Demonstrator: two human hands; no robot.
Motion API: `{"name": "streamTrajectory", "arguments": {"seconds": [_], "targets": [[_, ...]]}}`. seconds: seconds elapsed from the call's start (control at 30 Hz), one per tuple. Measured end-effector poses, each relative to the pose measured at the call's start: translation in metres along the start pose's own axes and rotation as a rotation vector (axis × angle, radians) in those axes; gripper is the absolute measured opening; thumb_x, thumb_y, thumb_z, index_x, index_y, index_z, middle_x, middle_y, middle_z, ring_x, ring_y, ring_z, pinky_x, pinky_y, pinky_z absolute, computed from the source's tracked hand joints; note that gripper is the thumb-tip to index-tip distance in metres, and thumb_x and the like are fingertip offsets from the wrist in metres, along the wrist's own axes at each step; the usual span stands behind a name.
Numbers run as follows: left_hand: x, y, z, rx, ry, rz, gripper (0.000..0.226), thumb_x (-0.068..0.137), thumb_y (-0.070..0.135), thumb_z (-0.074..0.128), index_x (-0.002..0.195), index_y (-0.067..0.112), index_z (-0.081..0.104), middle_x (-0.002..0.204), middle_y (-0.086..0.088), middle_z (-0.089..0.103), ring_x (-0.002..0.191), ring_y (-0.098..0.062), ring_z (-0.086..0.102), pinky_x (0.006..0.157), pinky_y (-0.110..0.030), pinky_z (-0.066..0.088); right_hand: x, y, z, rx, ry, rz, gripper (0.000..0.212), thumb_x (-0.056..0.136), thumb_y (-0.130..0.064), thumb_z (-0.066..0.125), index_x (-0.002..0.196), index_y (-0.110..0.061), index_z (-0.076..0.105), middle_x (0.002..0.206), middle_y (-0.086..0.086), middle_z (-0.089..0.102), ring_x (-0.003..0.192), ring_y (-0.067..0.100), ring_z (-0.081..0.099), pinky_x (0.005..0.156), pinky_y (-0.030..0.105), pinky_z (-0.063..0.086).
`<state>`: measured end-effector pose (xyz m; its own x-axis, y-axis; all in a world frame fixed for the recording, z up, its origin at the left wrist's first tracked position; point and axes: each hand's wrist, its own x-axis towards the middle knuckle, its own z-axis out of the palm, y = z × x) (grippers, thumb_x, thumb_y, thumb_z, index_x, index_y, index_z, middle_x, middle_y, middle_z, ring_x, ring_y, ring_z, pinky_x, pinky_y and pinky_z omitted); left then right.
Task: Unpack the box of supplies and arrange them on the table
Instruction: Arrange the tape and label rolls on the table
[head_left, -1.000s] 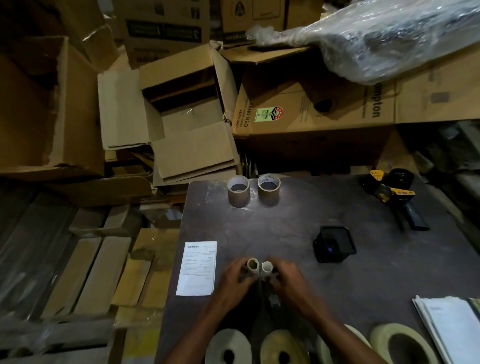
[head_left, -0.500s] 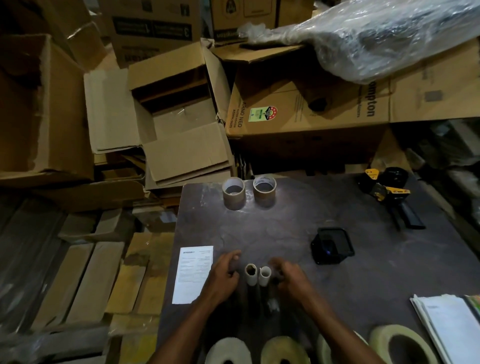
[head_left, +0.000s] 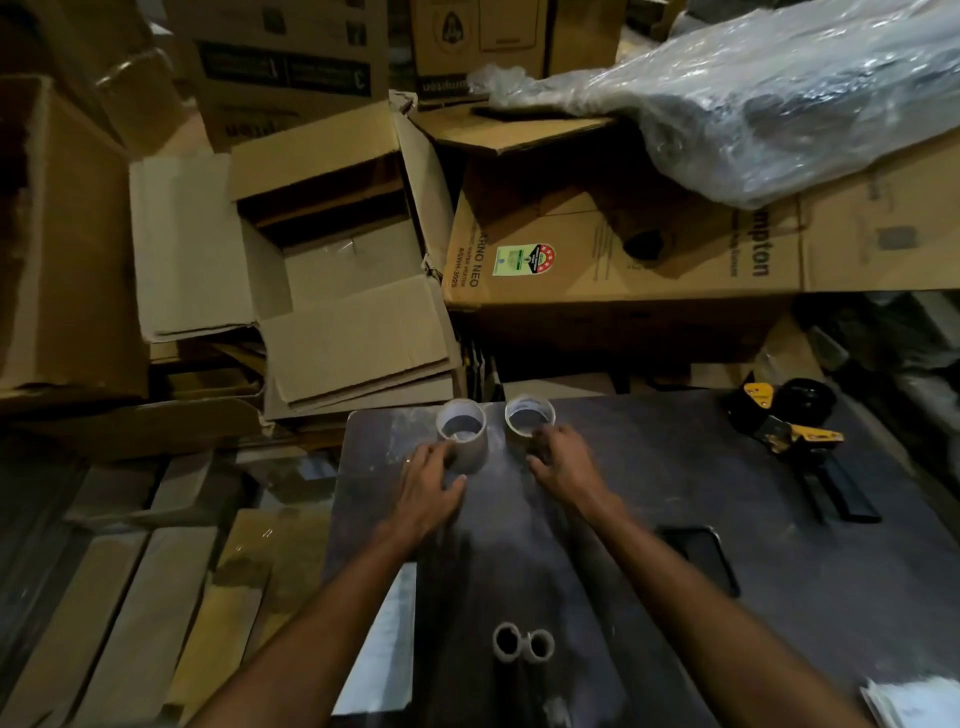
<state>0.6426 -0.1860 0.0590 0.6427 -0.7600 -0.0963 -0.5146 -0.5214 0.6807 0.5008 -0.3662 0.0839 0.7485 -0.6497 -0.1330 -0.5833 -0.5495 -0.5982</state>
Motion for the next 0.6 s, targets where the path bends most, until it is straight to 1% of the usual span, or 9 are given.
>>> {"name": "streamTrajectory", "arguments": {"seconds": [0.03,0.1,0.17,0.23,0.33,0.43,0.53,0.6], "targets": [[0.011,-0.001,-0.002,0.042,-0.002,0.000,0.054,0.088,0.035,0.061,0.137,0.026,0.041,0.138,-0.004,0.039,0.130,-0.026,0.039,0.107,-0.045,0.041,0.011,-0.001,0.001,-0.032,0.008,0.010,0.046,0.087,-0.028,0.064,0.130,-0.018,0.052,0.129,0.010,0.054,0.119,0.028,0.053,0.099,0.037,0.045],[0.033,0.000,-0.005,0.105,0.002,-0.047,0.069,0.087,0.043,0.061,0.147,0.028,0.030,0.153,-0.006,0.027,0.142,-0.031,0.026,0.114,-0.051,0.033,0.031,-0.005,0.001,-0.025,0.002,0.008,0.057,0.089,-0.029,0.063,0.141,-0.021,0.042,0.143,0.009,0.043,0.129,0.029,0.042,0.105,0.040,0.040],[0.053,0.003,-0.005,0.158,-0.012,-0.103,0.080,0.087,0.051,0.060,0.153,0.030,0.018,0.162,-0.003,0.012,0.149,-0.030,0.011,0.119,-0.051,0.022,0.049,-0.006,0.004,-0.046,-0.035,0.000,0.067,0.090,-0.033,0.062,0.149,-0.022,0.031,0.154,0.009,0.029,0.140,0.030,0.028,0.112,0.043,0.032],[0.069,0.008,-0.005,0.223,-0.049,-0.132,0.086,0.086,0.058,0.056,0.155,0.030,0.013,0.164,-0.001,0.004,0.151,-0.030,0.004,0.120,-0.049,0.016,0.067,-0.006,0.008,-0.154,-0.101,-0.015,0.078,0.088,-0.041,0.062,0.153,-0.023,0.022,0.160,0.010,0.017,0.145,0.033,0.017,0.116,0.048,0.026],[0.089,0.012,-0.002,0.275,-0.113,-0.129,0.088,0.085,0.055,0.060,0.155,0.025,0.017,0.164,-0.003,0.004,0.150,-0.033,0.001,0.119,-0.050,0.017,0.085,-0.006,0.014,-0.299,-0.195,-0.010,0.086,0.085,-0.045,0.066,0.154,-0.026,0.018,0.162,0.012,0.009,0.147,0.037,0.011,0.117,0.052,0.023],[0.102,0.015,0.001,0.310,-0.160,-0.130,0.085,0.084,0.049,0.063,0.153,0.024,0.021,0.164,-0.005,0.005,0.149,-0.038,0.000,0.117,-0.053,0.021,0.092,-0.004,0.015,-0.299,-0.235,0.009,0.083,0.085,-0.040,0.067,0.152,-0.026,0.020,0.160,0.012,0.012,0.144,0.037,0.017,0.115,0.051,0.028],[0.109,0.011,0.007,0.286,-0.194,-0.131,0.085,0.084,0.048,0.063,0.153,0.025,0.020,0.163,-0.008,0.007,0.148,-0.038,0.006,0.117,-0.053,0.025,0.095,-0.001,0.016,-0.287,-0.236,0.030,0.083,0.085,-0.035,0.068,0.153,-0.027,0.020,0.160,0.012,0.012,0.144,0.035,0.019,0.115,0.049,0.029],[0.111,0.006,0.011,0.245,-0.206,-0.134,0.084,0.085,0.047,0.063,0.154,0.026,0.019,0.162,-0.008,0.010,0.147,-0.038,0.016,0.116,-0.052,0.029,0.095,0.000,0.017,-0.278,-0.244,0.033,0.084,0.085,-0.034,0.068,0.153,-0.026,0.020,0.160,0.012,0.013,0.144,0.035,0.019,0.116,0.048,0.030]]}}
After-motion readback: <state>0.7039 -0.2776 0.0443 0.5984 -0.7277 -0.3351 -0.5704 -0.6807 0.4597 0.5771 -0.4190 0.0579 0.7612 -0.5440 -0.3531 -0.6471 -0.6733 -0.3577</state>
